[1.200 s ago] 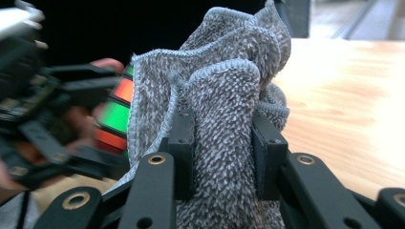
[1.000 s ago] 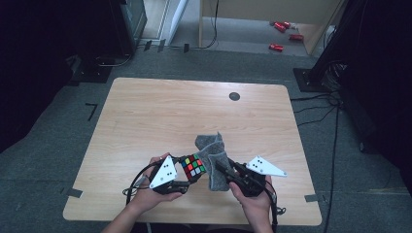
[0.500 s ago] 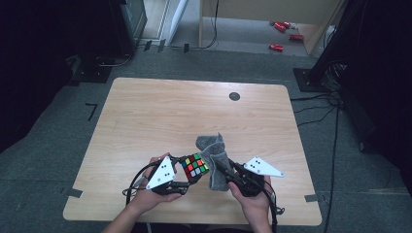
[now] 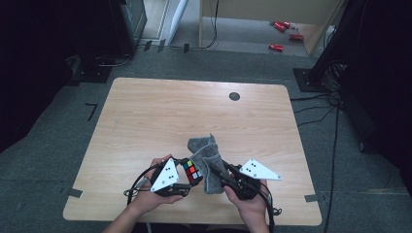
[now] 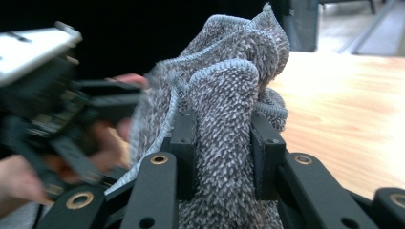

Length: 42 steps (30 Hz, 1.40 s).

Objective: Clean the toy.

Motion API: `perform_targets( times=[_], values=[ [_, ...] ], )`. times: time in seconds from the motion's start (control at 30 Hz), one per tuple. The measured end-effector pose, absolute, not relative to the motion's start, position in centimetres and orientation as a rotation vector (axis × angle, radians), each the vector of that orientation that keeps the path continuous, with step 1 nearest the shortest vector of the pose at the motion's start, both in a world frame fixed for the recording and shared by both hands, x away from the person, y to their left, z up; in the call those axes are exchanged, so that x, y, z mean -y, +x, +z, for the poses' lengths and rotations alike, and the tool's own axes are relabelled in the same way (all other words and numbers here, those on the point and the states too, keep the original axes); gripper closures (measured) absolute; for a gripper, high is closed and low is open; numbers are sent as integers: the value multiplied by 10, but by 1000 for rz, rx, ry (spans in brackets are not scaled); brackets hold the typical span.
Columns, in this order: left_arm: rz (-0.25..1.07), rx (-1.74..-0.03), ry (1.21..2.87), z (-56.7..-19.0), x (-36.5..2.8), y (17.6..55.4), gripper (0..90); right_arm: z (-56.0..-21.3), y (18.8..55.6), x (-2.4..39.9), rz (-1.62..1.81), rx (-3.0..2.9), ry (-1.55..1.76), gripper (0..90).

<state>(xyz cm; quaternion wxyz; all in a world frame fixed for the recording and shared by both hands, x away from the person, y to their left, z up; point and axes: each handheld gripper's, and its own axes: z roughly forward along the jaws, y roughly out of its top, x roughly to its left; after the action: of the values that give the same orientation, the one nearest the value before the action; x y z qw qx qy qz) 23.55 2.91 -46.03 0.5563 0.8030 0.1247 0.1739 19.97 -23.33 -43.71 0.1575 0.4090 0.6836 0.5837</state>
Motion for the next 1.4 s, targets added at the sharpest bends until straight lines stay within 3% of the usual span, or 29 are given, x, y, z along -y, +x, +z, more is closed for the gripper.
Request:
perform_targets(
  times=[0.27,0.57,0.9,1.17,1.4],
  values=[
    [417,-313,1904,-462,-32,240,339,-439,205,249,1630,-1909,1253,694],
    [424,-287,1912,-460,-28,234,339,-425,190,224,1713,-1970,1052,686],
    [311,-417,1751,-452,-48,248,339,-448,209,251,1661,-1927,1237,692],
    [207,-442,1690,-450,-55,252,339,-456,207,228,1663,-2016,957,704],
    [195,-460,1677,-449,-57,255,338,-476,206,202,1586,-2203,792,700]
  ],
)
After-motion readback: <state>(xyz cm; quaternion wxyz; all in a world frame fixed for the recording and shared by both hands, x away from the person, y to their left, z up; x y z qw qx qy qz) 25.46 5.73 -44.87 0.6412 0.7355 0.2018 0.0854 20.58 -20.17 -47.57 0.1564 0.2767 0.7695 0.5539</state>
